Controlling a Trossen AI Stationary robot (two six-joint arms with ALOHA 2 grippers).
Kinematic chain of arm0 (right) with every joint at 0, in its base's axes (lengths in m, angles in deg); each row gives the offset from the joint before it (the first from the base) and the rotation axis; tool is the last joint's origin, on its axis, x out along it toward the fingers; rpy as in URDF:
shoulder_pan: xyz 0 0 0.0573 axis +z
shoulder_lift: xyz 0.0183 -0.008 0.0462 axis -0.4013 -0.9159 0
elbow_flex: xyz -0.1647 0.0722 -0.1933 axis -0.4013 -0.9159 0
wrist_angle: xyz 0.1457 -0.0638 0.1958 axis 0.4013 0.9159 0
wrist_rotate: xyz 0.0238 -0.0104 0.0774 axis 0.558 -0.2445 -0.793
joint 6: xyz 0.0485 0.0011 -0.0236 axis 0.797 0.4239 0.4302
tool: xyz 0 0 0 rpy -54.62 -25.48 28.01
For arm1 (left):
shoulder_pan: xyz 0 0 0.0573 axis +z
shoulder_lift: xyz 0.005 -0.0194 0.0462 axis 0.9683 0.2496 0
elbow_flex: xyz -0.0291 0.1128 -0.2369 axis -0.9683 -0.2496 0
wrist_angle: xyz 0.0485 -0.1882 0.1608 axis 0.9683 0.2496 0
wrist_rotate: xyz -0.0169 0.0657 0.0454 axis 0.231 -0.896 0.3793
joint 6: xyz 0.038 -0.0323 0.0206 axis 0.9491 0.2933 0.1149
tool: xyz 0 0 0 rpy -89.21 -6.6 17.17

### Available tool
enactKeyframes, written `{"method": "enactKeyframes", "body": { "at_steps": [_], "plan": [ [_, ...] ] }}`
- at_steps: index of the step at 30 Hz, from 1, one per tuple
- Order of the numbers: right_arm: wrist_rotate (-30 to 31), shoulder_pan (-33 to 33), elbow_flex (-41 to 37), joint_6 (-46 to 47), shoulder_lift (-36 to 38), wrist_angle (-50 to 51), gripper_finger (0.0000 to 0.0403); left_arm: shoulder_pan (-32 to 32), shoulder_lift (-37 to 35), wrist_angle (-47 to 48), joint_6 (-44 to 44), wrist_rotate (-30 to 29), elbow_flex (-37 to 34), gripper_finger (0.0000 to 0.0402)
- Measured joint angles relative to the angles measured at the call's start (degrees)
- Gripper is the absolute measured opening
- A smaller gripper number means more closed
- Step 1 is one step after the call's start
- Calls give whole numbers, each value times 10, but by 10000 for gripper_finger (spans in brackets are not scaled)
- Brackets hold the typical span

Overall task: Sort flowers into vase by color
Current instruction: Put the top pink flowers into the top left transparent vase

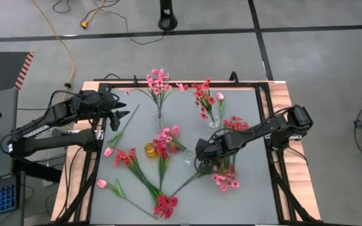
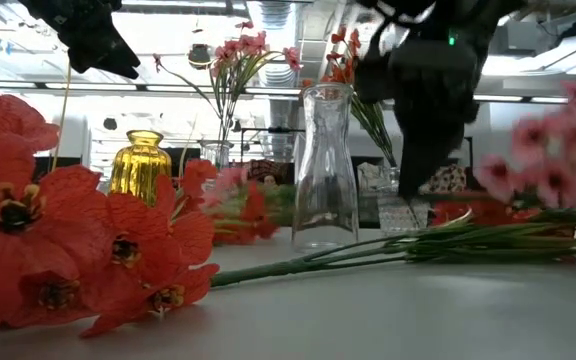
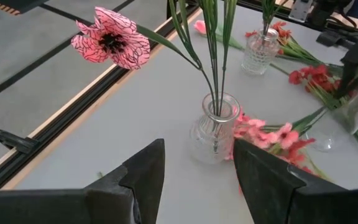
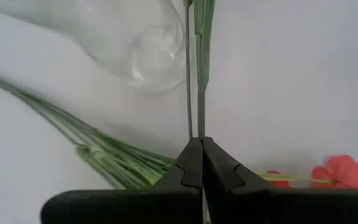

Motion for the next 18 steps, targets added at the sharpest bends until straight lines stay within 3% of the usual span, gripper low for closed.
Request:
{"method": "enactKeyframes", "body": {
  "at_steps": [7, 18],
  "plan": [
    [13, 0, 1, 1, 53, 0, 25, 0, 0, 0, 0, 0, 0, 178],
    [102, 0, 1, -3, 135, -1, 25, 0, 0, 0, 0, 1, 0, 178]
  ]
}}
